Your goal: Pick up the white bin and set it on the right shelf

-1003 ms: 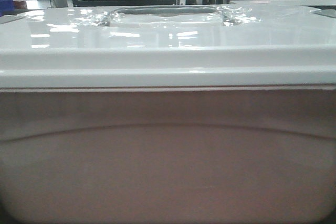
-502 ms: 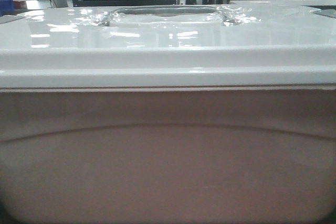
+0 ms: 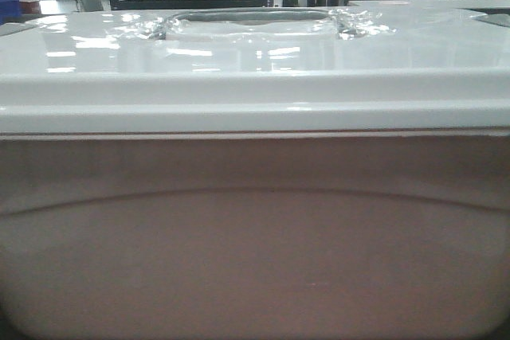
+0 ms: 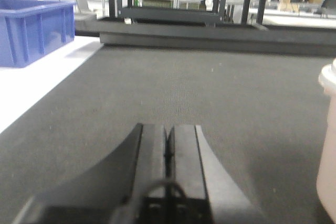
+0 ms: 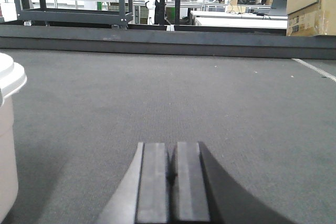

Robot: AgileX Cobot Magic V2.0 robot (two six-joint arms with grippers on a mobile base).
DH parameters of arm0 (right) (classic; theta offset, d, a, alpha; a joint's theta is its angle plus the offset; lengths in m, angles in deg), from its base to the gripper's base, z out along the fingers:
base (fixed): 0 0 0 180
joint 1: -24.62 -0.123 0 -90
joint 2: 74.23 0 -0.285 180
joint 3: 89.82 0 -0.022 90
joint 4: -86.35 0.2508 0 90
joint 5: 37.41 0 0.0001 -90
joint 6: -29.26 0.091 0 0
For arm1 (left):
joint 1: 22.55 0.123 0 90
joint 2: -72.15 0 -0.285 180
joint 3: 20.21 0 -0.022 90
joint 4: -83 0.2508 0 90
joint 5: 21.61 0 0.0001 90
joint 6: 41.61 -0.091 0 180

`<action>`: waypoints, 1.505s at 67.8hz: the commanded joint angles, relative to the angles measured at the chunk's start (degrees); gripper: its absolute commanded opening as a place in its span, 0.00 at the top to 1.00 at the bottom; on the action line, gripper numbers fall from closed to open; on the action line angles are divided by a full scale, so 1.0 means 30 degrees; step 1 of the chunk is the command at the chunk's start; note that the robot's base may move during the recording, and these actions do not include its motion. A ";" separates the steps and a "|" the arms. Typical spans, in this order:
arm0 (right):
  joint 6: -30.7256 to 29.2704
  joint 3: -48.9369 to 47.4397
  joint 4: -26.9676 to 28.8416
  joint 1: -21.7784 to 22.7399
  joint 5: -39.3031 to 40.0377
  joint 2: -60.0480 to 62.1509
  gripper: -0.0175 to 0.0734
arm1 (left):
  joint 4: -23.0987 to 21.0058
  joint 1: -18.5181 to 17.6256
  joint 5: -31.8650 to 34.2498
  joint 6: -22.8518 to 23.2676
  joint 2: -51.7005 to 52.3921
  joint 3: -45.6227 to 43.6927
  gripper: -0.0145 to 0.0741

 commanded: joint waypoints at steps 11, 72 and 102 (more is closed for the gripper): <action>0.0165 -0.0823 0.0000 0.0005 0.2519 0.0347 0.74 | -0.0067 0.0030 0.2178 0.0182 0.0109 -0.1263 0.97; 0.0170 -1.9154 0.0000 0.0005 -1.3441 -1.2815 0.74 | 0.1517 0.0030 -1.2870 0.0107 -1.3338 -1.8245 0.97; 0.0186 -2.0112 0.2998 0.0005 -1.9795 -1.8289 0.74 | -0.2908 0.0030 -1.4124 0.0107 -2.0053 -1.8895 0.97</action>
